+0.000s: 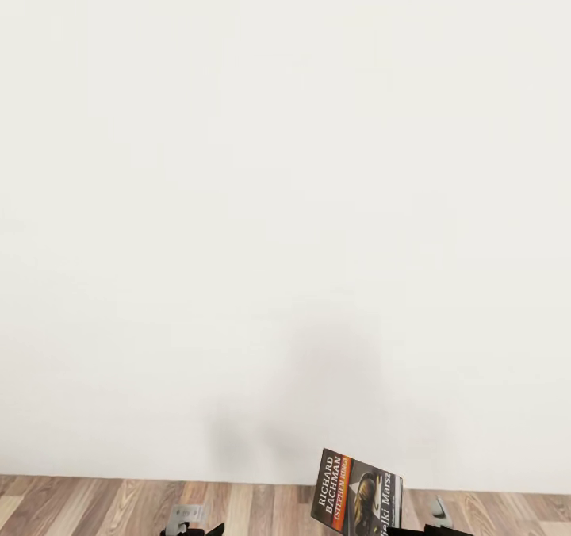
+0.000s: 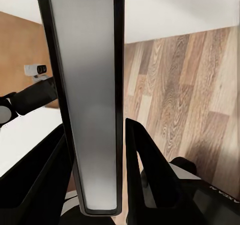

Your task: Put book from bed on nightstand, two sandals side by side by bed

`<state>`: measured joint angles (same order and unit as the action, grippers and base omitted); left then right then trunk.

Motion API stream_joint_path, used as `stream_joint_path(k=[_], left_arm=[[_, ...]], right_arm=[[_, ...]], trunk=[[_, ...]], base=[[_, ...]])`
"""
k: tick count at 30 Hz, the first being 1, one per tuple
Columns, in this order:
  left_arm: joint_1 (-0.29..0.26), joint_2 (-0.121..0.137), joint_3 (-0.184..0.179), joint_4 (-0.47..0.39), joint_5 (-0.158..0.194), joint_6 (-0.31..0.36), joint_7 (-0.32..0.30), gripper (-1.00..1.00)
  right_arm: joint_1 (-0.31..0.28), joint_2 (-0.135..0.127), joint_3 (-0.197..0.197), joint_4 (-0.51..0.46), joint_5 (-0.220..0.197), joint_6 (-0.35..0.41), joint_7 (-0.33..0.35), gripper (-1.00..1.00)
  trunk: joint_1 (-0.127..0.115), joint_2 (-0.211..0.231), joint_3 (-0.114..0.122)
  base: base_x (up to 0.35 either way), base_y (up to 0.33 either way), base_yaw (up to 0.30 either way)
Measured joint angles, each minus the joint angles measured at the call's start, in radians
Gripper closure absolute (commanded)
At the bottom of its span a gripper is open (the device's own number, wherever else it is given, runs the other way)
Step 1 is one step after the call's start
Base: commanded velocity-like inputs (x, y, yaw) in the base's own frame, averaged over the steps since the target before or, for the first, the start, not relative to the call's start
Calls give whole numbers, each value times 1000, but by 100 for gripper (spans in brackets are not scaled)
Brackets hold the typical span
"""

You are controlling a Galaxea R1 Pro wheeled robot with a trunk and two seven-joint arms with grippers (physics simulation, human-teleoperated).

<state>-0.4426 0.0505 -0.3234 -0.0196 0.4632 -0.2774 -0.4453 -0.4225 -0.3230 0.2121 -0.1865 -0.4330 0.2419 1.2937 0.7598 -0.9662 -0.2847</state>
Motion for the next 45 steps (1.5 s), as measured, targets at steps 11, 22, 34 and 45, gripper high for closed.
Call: stream_joint_path(k=[11,22,34,45], left_arm=[[0,0,-1,0,0,0,0,-100],[0,0,1,0,0,0,-1,-100],[0,0,1,0,0,-1,-1,-100],[0,0,1,0,0,-1,-1,-100]], right_arm=[[0,0,1,0,0,0,0,100],[0,0,-2,-1,-1,0,0,100],[0,0,-2,-1,-1,0,0,100],[0,0,-2,-1,-1,0,0,100]], trunk=[[0,0,0],[1,0,0],[1,0,0],[1,0,0]], base=[[327,0,-122],[141,0,-208],[1,0,-279],[0,0,-280]])
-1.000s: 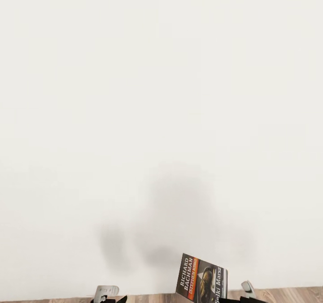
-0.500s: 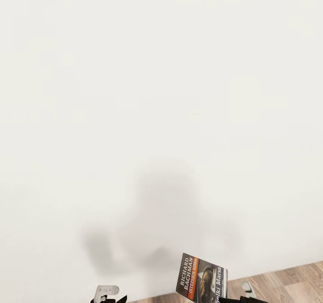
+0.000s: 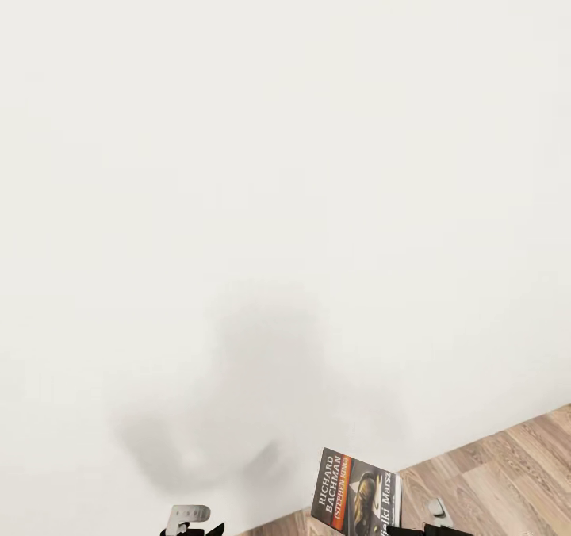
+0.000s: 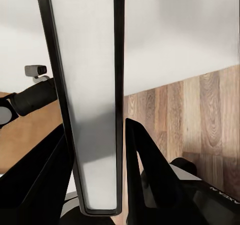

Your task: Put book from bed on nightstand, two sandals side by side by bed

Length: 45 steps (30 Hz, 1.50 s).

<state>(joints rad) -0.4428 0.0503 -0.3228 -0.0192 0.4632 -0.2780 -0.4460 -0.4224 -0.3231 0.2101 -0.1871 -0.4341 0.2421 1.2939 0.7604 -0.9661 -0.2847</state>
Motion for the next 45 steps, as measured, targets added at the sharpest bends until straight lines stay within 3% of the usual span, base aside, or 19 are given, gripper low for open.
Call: stream_joint_path(k=[45], left_arm=[[0,1,0,0,0,-1,0,-100]], right_arm=[[0,0,0,0,0,0,0,100]], trunk=[[0,0,0]], base=[[37,0,-280]])
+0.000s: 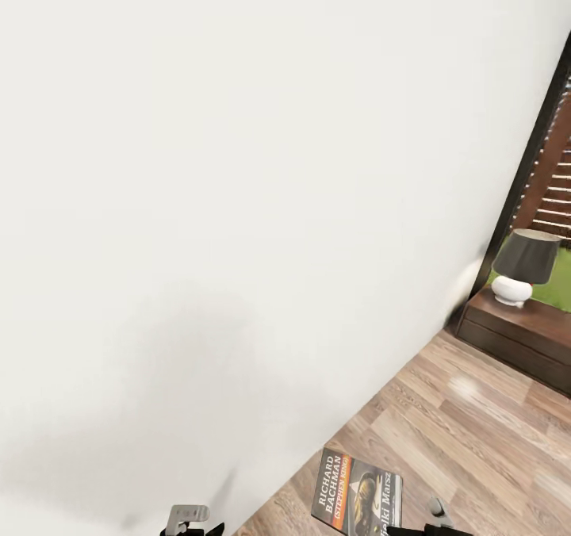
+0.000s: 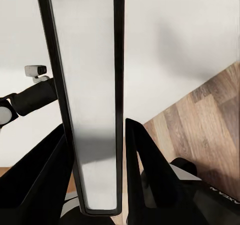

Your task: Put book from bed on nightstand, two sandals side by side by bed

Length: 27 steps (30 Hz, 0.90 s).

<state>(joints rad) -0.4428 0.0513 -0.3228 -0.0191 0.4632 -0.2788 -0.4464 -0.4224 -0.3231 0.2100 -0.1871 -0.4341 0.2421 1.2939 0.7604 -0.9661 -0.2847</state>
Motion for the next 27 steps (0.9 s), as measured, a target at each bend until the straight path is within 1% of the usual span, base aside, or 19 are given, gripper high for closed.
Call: stream_joint_path(k=[27], left_arm=[[0,0,0,0,0,0,0,-100]], right_arm=[[0,0,2,0,1,0,0,100]], trunk=[[0,0,0]], base=[[0,0,-280]])
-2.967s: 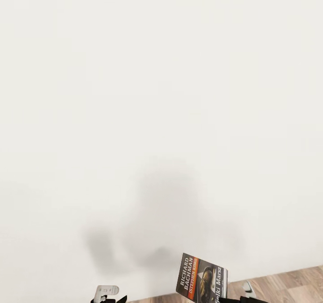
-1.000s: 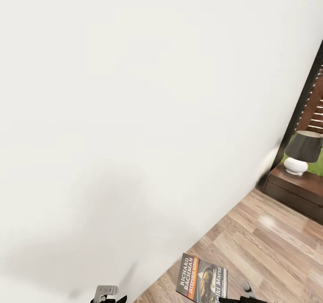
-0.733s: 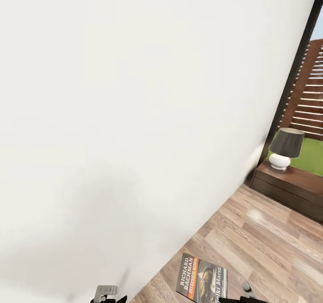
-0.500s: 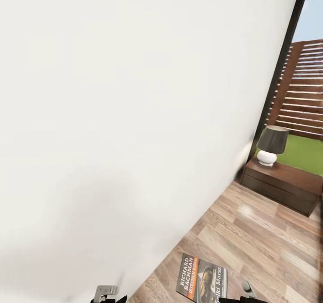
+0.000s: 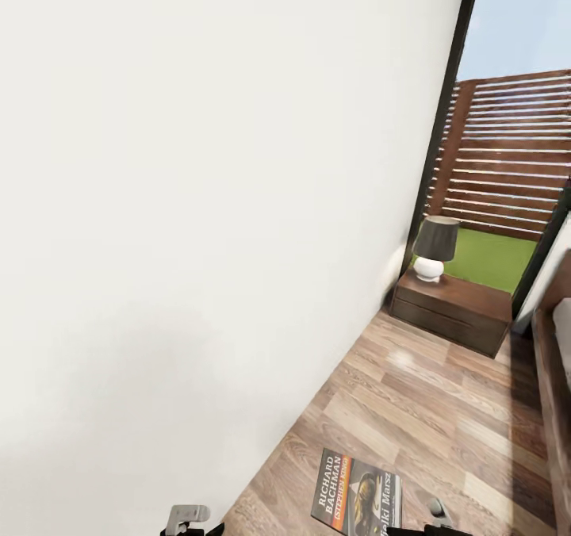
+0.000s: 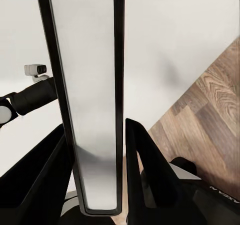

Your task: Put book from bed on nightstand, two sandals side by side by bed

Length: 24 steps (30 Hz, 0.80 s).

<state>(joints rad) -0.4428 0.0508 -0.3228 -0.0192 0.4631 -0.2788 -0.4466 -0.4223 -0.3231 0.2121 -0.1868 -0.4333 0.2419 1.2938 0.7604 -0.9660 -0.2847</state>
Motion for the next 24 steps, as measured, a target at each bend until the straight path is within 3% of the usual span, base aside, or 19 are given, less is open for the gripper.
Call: stream_joint_path(k=[24], left_arm=[[0,1,0,0,0,0,-1,-100]], right_arm=[[0,0,1,0,0,0,0,100]], trunk=[[0,0,0]], base=[[0,0,-280]])
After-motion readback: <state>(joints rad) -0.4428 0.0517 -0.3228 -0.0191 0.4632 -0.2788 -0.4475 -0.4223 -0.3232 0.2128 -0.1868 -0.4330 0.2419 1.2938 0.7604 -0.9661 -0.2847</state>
